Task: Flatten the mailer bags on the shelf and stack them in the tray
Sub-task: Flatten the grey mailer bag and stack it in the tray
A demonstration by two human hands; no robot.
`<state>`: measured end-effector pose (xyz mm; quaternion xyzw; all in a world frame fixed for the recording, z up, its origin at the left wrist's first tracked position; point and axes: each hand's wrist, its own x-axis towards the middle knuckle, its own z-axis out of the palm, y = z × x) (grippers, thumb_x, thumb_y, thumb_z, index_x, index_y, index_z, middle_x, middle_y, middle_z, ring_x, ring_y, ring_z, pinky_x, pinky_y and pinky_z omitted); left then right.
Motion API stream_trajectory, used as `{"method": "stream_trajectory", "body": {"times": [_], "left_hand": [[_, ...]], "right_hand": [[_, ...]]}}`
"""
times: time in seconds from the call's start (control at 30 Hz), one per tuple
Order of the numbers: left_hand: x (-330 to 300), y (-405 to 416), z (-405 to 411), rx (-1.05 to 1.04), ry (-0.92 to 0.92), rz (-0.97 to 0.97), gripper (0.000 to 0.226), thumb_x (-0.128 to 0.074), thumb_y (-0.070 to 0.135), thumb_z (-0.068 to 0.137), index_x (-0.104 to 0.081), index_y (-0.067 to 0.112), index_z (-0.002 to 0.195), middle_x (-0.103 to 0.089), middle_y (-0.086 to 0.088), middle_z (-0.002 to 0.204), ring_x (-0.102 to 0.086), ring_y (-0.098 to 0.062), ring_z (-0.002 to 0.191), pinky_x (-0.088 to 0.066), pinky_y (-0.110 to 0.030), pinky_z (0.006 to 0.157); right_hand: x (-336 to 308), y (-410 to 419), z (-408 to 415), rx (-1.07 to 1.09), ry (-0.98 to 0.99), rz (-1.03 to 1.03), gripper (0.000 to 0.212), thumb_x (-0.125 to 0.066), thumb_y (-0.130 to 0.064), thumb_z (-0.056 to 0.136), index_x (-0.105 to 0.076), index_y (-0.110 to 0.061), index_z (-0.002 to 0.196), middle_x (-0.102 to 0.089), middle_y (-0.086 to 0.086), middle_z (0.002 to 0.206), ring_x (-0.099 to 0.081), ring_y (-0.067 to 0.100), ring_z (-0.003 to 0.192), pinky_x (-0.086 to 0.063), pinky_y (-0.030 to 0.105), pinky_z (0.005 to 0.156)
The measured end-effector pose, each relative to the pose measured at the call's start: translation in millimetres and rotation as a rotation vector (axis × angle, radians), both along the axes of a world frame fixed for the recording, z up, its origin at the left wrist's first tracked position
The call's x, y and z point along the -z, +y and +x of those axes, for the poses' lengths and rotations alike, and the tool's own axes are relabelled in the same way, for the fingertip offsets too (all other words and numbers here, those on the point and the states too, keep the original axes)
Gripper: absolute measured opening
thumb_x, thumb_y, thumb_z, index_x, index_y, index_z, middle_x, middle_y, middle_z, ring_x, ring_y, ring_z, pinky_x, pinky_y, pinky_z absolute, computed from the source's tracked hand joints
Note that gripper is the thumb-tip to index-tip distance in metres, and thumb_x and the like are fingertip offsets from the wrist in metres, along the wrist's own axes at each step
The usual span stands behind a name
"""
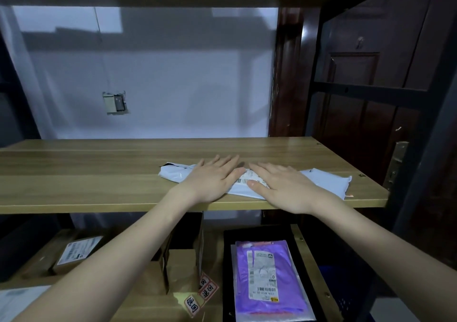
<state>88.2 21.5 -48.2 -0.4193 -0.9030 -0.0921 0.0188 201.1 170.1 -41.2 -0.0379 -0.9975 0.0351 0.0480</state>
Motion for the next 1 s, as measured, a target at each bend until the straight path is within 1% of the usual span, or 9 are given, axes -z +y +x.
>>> {"method": "stream_trajectory", "body": {"times": [0.23,0.33,0.43,0.53,0.6,0.67,0.77,0.9,1.0], "left_hand": [[4,-4,-2,0.039,0.034,0.126,0.059,-0.020,0.052,0.097,-0.017,0.025,0.150,-0.014,0.007,0.158,-0.013,-0.013,0.145,-0.006,-0.043,0.118],[2,-13,4,0.105,-0.003,0.245,0.075,-0.027,0.072,0.083,-0.026,0.030,0.145,-0.022,0.011,0.152,-0.024,-0.014,0.140,-0.017,-0.041,0.116],[1,-27,19,0.169,-0.003,0.221,0.084,-0.034,0.083,0.069,-0.025,0.039,0.140,-0.029,0.020,0.143,-0.033,-0.010,0.133,-0.026,-0.038,0.111],[5,-40,35,0.235,0.104,0.149,0.085,-0.056,0.072,0.068,-0.027,0.036,0.140,-0.038,0.018,0.140,-0.037,-0.007,0.129,-0.030,-0.032,0.106],[9,-47,42,0.283,0.234,0.154,0.069,-0.066,0.044,0.077,-0.035,0.032,0.137,-0.047,0.013,0.137,-0.046,-0.012,0.124,-0.036,-0.031,0.096],[8,-58,53,0.288,0.322,0.195,0.060,-0.065,0.022,0.077,-0.042,0.036,0.131,-0.056,0.012,0.131,-0.056,-0.019,0.116,-0.044,-0.032,0.083],[-1,-77,77,0.268,0.364,0.197,0.057,-0.055,0.024,0.076,-0.045,0.048,0.127,-0.062,0.017,0.125,-0.062,-0.021,0.108,-0.049,-0.034,0.070],[-21,-94,106,0.314,0.112,0.097,0.053,-0.046,0.036,0.078,-0.032,0.060,0.124,-0.065,0.025,0.114,-0.064,-0.010,0.095,-0.051,-0.038,0.074],[-20,-97,109,0.365,-0.101,0.056,0.040,-0.049,0.043,0.084,-0.046,0.054,0.123,-0.067,0.021,0.107,-0.063,-0.011,0.089,-0.051,-0.040,0.075]], "right_hand": [[0,0,7,-0.017,0.060,-0.078,0.067,-0.025,-0.061,0.093,-0.008,-0.030,0.150,-0.009,-0.007,0.159,-0.010,0.013,0.145,-0.008,0.041,0.119],[4,1,18,-0.094,0.125,-0.060,0.077,-0.030,-0.070,0.084,-0.010,-0.034,0.149,-0.015,-0.008,0.156,-0.013,0.012,0.143,-0.012,0.043,0.118],[9,1,32,-0.160,0.147,0.062,0.083,-0.035,-0.074,0.078,-0.014,-0.034,0.148,-0.027,-0.012,0.147,-0.025,0.010,0.136,-0.014,0.042,0.116],[14,2,43,-0.206,0.200,0.084,0.073,-0.053,-0.052,0.085,-0.016,-0.038,0.146,-0.033,-0.015,0.145,-0.031,0.009,0.133,-0.018,0.041,0.114],[16,1,52,-0.233,0.261,0.064,0.068,-0.057,-0.029,0.085,-0.025,-0.037,0.144,-0.041,-0.014,0.143,-0.039,0.012,0.130,-0.026,0.040,0.111],[16,-4,65,-0.264,0.313,0.047,0.065,-0.057,-0.015,0.081,-0.036,-0.034,0.140,-0.052,-0.011,0.134,-0.050,0.015,0.122,-0.033,0.036,0.103],[4,-18,93,-0.283,0.329,0.081,0.063,-0.053,-0.011,0.080,-0.039,-0.037,0.136,-0.060,-0.013,0.123,-0.058,0.017,0.108,-0.045,0.034,0.083],[-17,-34,125,-0.300,0.145,0.056,0.064,-0.047,-0.012,0.085,-0.033,-0.049,0.135,-0.057,-0.021,0.121,-0.056,0.011,0.097,-0.045,0.033,0.072],[-16,-39,131,-0.316,0.023,-0.038,0.057,-0.044,-0.013,0.087,-0.037,-0.052,0.127,-0.063,-0.012,0.103,-0.058,0.013,0.081,-0.049,0.036,0.069]]}}
